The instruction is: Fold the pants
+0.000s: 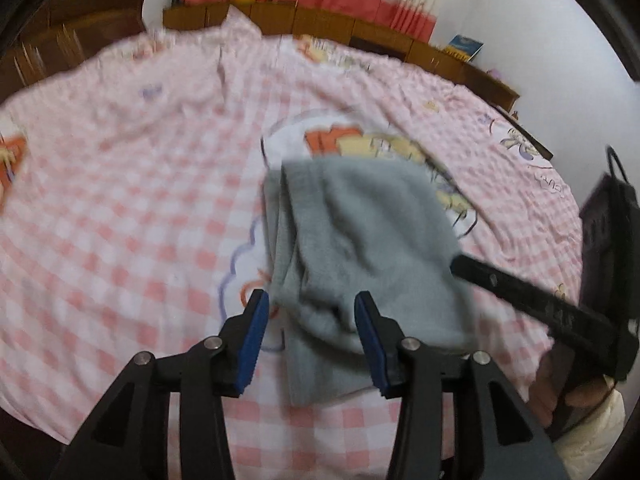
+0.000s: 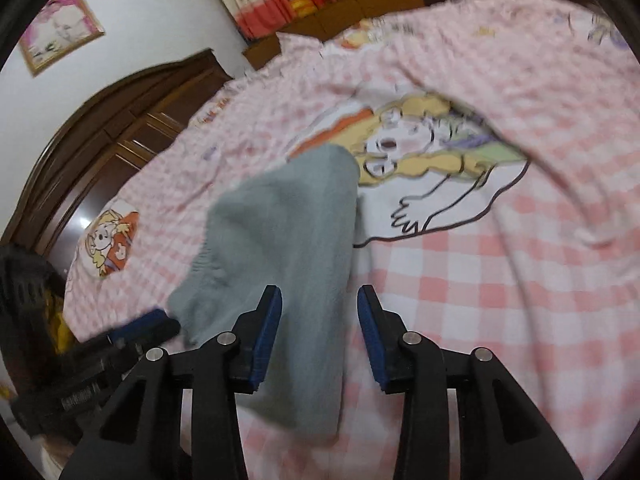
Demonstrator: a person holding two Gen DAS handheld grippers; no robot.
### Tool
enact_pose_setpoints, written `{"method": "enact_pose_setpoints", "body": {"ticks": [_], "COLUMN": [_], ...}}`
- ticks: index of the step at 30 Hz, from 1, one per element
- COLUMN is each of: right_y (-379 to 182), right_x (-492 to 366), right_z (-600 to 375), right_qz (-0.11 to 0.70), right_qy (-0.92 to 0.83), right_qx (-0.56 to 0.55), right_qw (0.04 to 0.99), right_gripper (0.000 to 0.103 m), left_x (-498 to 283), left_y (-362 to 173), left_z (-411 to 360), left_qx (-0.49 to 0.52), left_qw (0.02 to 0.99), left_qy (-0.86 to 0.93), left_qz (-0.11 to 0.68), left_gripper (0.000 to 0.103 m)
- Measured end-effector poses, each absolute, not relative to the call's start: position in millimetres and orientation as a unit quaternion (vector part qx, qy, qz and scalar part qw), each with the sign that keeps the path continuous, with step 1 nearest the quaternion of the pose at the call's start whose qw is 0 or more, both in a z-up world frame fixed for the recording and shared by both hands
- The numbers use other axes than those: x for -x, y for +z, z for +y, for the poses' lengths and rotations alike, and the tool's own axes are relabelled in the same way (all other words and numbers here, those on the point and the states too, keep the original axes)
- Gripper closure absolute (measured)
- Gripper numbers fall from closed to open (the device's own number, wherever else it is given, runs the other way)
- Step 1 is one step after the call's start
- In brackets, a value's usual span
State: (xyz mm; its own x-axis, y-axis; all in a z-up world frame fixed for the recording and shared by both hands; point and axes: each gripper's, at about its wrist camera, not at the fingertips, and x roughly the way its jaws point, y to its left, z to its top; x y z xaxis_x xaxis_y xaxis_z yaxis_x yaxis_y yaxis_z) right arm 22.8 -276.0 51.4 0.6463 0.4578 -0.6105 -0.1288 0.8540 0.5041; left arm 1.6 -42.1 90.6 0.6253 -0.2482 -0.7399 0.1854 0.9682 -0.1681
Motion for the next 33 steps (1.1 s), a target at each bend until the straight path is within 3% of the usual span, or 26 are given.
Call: {"method": "enact_pose_setpoints", "body": {"ticks": [2,8,16,22,24,28,31,33], "right_y": [58,52,4,13,20,32,34,29], "right_x": [-7,15,24,33,36,46,47,44], "right_z": [-275,-255,-239,-242,-243,-245,-242,-239], "right_qz": [0.369,0.371,0.460,0.456,0.449,0.423,0.424,0.437], "right_qy": [0.175,0.210,0.201,0.184,0.169,0.126,0.098,0.084], "right_qx": [-0.209,-0.174,-0.154,-0.156,-0.153,-0.136,-0.108,-0.097], "right_qw": [0.888,0.888,0.851,0.857,0.864,0.887,0.894,0.890], "right_gripper": [0.062,0.081,0.082,0.080,0.072,0.037,0.035,0.035], "left_x": [-3,-32,-22,-4,4,21,29,30], "left_y": [103,83,51,59,64,64,53,42], "left_z": [-50,-76,-58,-46,-50,-58,-63,-64], "left_qx": [0.031,0.003,0.006,0.022,0.007,-0.023,-0.037,-0.038], "left_qw": [0.908,0.895,0.885,0.884,0.888,0.887,0.881,0.874], "left_qy": [-0.131,-0.131,-0.094,-0.089,-0.084,-0.076,-0.069,-0.060], "left_qz": [0.396,0.426,0.456,0.458,0.453,0.455,0.466,0.481], "left_gripper": [0.046,0.047,0.046,0.043,0.039,0.026,0.017,0.017]}}
